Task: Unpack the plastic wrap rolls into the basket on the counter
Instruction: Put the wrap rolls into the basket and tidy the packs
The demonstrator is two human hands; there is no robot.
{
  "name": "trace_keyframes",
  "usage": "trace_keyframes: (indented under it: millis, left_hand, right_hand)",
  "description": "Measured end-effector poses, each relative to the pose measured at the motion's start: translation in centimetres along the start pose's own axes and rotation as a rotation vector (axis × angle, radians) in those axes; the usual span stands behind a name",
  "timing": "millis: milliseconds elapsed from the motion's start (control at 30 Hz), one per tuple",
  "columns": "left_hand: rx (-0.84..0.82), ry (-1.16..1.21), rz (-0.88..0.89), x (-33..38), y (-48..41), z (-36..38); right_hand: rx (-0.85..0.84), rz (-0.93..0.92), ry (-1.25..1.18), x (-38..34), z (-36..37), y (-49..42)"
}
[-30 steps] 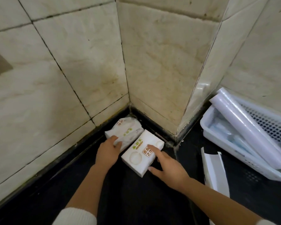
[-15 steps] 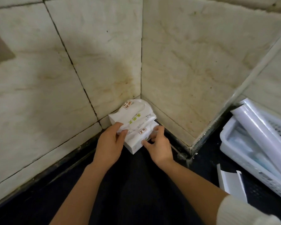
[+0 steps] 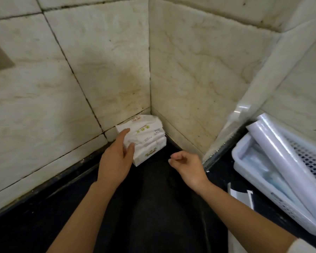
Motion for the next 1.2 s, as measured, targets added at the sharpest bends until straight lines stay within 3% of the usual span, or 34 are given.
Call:
trace_keyframes:
  millis: [67, 200, 400, 533, 700, 833, 967, 1100, 1200]
  left_hand:
    - [0.013, 0.05, 0.042, 2.8, 2.0, 1.3]
    - [-0.189, 0.111, 0.176, 10.0, 6.8, 8.6]
    - [-0.411, 0.024, 0.382, 19.9, 11.5, 20.4]
    - [-0.541, -0.186, 0.335, 22.2, 12.1, 25.7]
    - [-0.572, -0.334, 0.301, 21.8, 12.4, 27.6]
    - [-0.624, -0.334, 0.232, 21.5, 12.3, 28.0]
    - [-0.574, -0.362, 0.18, 22.2, 12.1, 28.1]
    - [-0.512, -0.369, 0.29, 25.4, 11.0, 29.4]
    - [-0.545, -0.415, 0.416, 28.7, 9.4, 31.6]
  right_hand:
    - [0.024, -0.083, 0.073, 0.2, -3.5, 2.2]
    - [0.176, -0.16, 0.144, 1.1, -13.0, 5.7]
    - [0.491, -0.074, 0.353, 4.7, -26.8, 6.6]
    - [0.357, 0.065, 0.673, 7.8, -29.5, 4.8]
    - [0.312, 0.054, 0.923, 9.4, -29.2, 3.2]
    - [0.338, -0.003, 0.877, 9.8, -29.4, 2.5]
    - [0.246, -0.026, 0.692, 9.4, -31.1, 2.6]
    - [0.262, -0.091, 0.526, 7.0, -35.9, 2.8]
    - [0.316, -0.114, 0.56, 5.0, -39.5, 2.4]
Point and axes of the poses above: each hand's wrist, its own y-axis away from the middle knuckle, its own z-axis out of the palm, x = y × z, the point moved 6 cm from there along -y, towards the middle knuckle, and after that the axes turned 5 degrees about y, right-handed, at the moved point
